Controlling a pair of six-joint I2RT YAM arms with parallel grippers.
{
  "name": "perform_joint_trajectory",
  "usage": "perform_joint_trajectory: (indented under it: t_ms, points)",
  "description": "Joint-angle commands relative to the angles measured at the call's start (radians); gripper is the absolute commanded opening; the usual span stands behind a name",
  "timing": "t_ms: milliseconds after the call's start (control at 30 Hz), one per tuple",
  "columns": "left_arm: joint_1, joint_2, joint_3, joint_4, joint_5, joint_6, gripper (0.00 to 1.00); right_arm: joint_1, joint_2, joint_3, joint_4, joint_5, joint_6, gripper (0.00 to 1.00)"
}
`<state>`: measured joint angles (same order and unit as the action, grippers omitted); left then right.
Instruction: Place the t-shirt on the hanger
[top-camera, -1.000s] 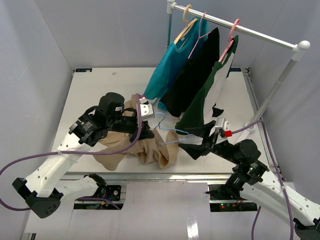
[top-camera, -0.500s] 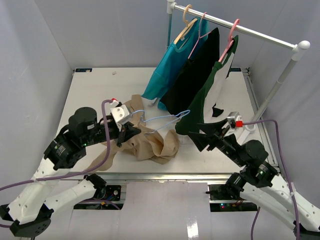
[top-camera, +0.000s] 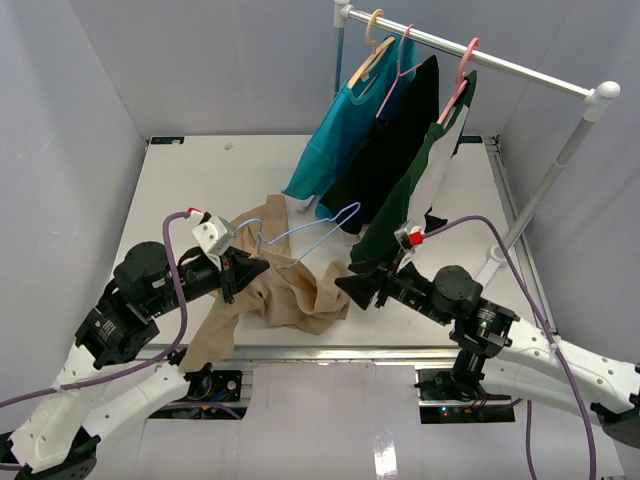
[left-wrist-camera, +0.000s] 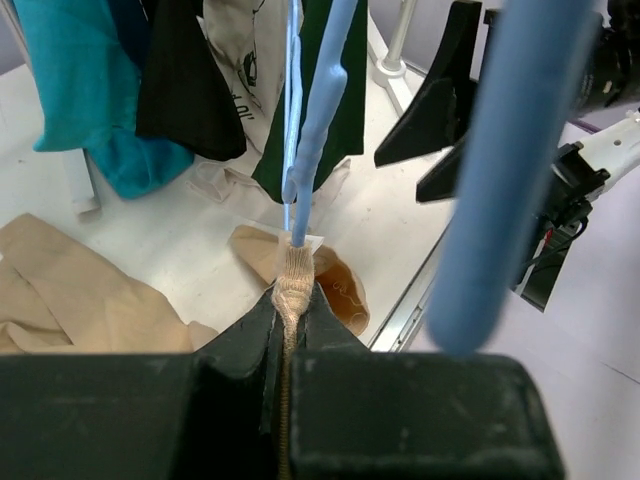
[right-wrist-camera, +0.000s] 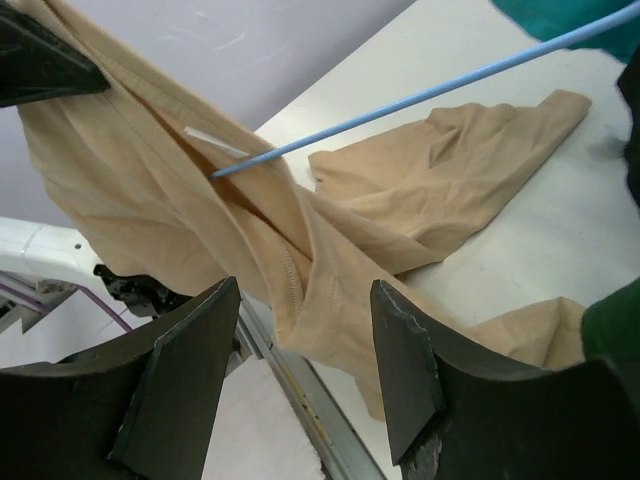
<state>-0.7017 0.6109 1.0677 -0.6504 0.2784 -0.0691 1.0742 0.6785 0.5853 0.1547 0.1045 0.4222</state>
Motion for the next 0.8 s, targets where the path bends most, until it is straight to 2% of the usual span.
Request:
perform_joint_trajectory:
  t_ms: [0, 133, 233, 400, 600, 767]
  points:
    - [0.001, -0.054, -0.025, 0.059, -0.041, -0.045, 0.0, 0.173, 0.106, 0.067, 0.096, 0.268, -0.015, 0.63]
    - [0.001, -0.082, -0.034, 0.063, -0.044, -0.058, 0.0, 0.286, 0.216, 0.111, 0.068, 0.491, -0.011, 0.68]
    - [0.001, -0.099, -0.037, 0.067, -0.051, -0.062, 0.0, 0.303, 0.252, 0.11, 0.055, 0.581, 0.021, 0.69]
    - [0.001, -0.115, -0.052, 0.067, -0.068, -0.064, 0.0, 0.311, 0.292, 0.081, 0.12, 0.578, 0.052, 0.67]
    - [0.001, -0.156, -0.085, 0.084, -0.075, -0.078, 0.0, 0.326, 0.341, 0.05, 0.233, 0.556, 0.065, 0.56]
    - [0.001, -0.142, -0.096, 0.09, -0.08, -0.081, 0.0, 0.351, 0.374, 0.063, 0.234, 0.606, 0.089, 0.57]
